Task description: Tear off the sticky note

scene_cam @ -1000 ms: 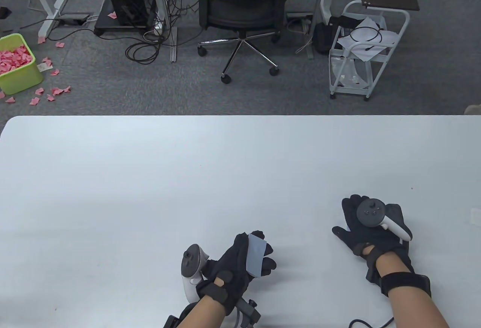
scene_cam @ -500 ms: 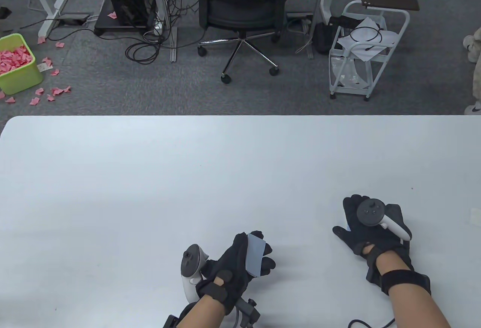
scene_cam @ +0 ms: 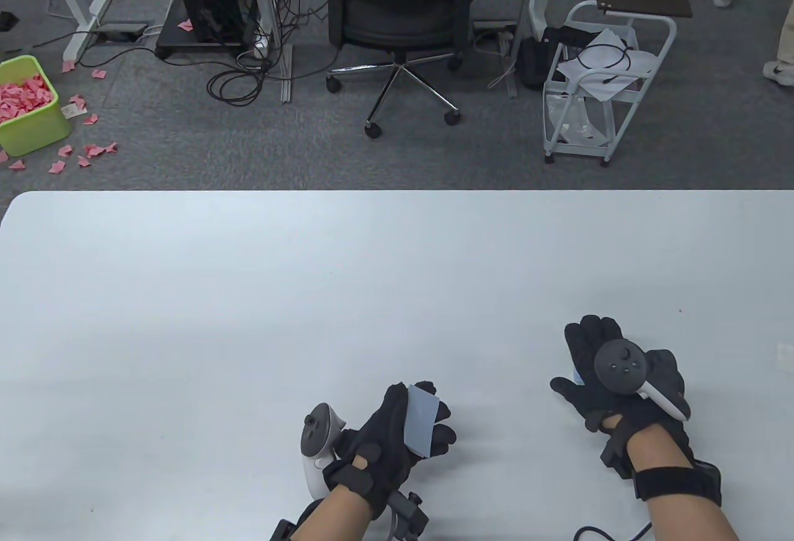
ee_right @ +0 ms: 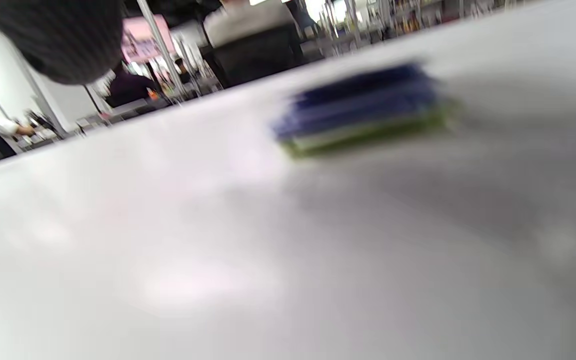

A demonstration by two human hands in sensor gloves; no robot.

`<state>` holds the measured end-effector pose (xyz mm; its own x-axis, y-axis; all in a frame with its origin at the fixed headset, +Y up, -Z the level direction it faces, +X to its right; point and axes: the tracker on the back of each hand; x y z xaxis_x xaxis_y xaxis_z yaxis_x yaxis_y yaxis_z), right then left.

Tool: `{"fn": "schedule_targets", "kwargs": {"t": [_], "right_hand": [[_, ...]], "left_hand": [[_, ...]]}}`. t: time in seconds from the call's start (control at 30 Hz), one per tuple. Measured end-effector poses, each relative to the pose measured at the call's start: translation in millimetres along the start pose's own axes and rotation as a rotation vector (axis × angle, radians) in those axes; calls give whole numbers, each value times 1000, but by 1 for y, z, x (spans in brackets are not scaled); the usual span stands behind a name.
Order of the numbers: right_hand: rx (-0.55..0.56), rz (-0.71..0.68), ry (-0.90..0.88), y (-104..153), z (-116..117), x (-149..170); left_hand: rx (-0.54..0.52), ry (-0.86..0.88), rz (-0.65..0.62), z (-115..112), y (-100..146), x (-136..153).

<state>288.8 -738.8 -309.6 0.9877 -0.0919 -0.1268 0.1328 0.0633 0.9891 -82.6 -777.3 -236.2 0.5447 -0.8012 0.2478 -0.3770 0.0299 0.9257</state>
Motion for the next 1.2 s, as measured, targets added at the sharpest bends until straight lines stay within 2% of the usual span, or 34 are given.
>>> {"fn": "schedule_targets", "kwargs": {"t": [0.1, 0.17, 0.3, 0.43, 0.6, 0.7, 0.83, 0.9, 1.07, 1.2], "right_hand": [[176, -80, -15, 22, -11, -21], [239, -133, -16, 34, -11, -35], [257, -215, -12, 52, -4, -59], [243, -279, -8, 61, 5, -73], [191, -337, -27, 65, 14, -81], [166, -367, -58, 64, 15, -84], [154, -393, -68, 62, 15, -85], [149, -401, -75, 60, 15, -85], [148, -407, -79, 58, 14, -84], [144, -414, -82, 56, 13, -85]], "left_hand": [[-5, 8, 14, 1, -2, 4], [5, 18, 22, 1, -4, 6], [64, 56, 24, 1, -6, 7], [85, -32, 23, 2, -7, 2], [-39, -155, 81, 8, -3, 4], [-132, -369, 73, 11, -5, -1], [-243, -739, 66, 18, -20, -18], [-293, -849, 57, 22, -29, -24], [-372, -925, 106, 31, -54, -33], [-436, -1066, 103, 34, -77, -44]]}}
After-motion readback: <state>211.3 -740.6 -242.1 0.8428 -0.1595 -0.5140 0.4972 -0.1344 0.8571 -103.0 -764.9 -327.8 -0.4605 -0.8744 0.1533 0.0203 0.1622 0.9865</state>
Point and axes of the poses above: the tracker on the back of each hand, its own x axis roughly to the little-finger side, its own y axis roughly from the fingertips to the wrist, z = x × y, and after that the axes turned 12 degrees about y, right-handed
